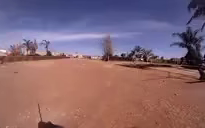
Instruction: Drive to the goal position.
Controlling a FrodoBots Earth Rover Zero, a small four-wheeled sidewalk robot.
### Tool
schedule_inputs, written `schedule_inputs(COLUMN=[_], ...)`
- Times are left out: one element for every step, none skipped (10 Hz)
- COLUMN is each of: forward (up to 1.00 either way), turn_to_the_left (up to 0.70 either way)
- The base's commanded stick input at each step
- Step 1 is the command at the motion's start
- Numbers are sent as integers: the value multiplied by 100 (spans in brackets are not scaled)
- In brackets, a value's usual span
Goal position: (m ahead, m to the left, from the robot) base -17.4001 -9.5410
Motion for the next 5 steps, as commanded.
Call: schedule_inputs(forward=[0, 0, 0, 0, 0], turn_to_the_left=[-70, -69, -69, -69, -69])
